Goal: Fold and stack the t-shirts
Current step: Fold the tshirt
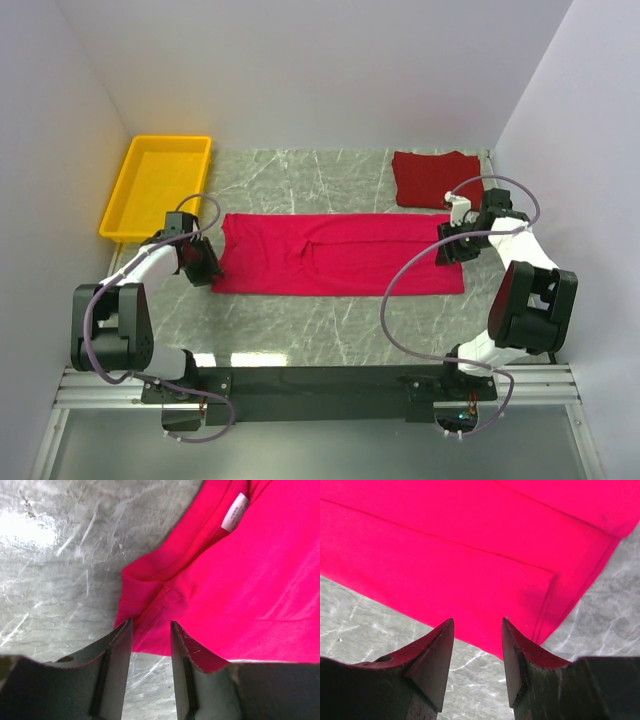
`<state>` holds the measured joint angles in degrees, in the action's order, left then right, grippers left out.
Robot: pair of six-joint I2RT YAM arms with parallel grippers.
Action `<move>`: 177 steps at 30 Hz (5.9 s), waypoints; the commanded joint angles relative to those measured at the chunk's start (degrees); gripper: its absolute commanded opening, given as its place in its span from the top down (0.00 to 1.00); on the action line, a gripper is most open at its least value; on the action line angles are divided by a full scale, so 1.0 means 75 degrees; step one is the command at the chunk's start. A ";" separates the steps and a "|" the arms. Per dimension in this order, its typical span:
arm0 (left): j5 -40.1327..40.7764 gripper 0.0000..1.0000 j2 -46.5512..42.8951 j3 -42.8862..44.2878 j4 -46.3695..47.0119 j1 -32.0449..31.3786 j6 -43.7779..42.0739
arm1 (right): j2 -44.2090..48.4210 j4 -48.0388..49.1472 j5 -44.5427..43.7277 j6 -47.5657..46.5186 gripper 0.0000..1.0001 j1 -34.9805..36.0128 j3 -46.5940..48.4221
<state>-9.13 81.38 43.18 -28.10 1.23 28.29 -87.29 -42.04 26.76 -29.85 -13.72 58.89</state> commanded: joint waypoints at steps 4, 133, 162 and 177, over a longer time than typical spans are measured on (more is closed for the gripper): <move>0.0221 0.56 -0.0152 0.0395 0.0078 -0.0047 -0.0303 | -0.0163 -0.0301 -0.0029 -0.0216 0.50 -0.0281 0.0280; -0.0581 0.17 -0.2579 -0.0166 0.2370 -0.0106 -0.0058 | 0.0680 0.1036 0.1771 -0.1480 0.48 0.0444 0.0200; 0.2236 0.58 0.3879 0.5094 0.0336 -0.1149 0.0060 | 0.0986 0.0402 0.1564 -0.3814 0.46 0.2157 -0.0517; 0.2330 0.55 0.3880 0.5165 0.0195 -0.1219 -0.0514 | 0.0939 0.0672 0.1600 -0.3579 0.46 0.2204 -0.0751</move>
<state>6.50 112.36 80.82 -25.74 -7.66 26.41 -80.29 -38.54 37.58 -57.49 2.50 52.71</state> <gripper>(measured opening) 0.444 0.544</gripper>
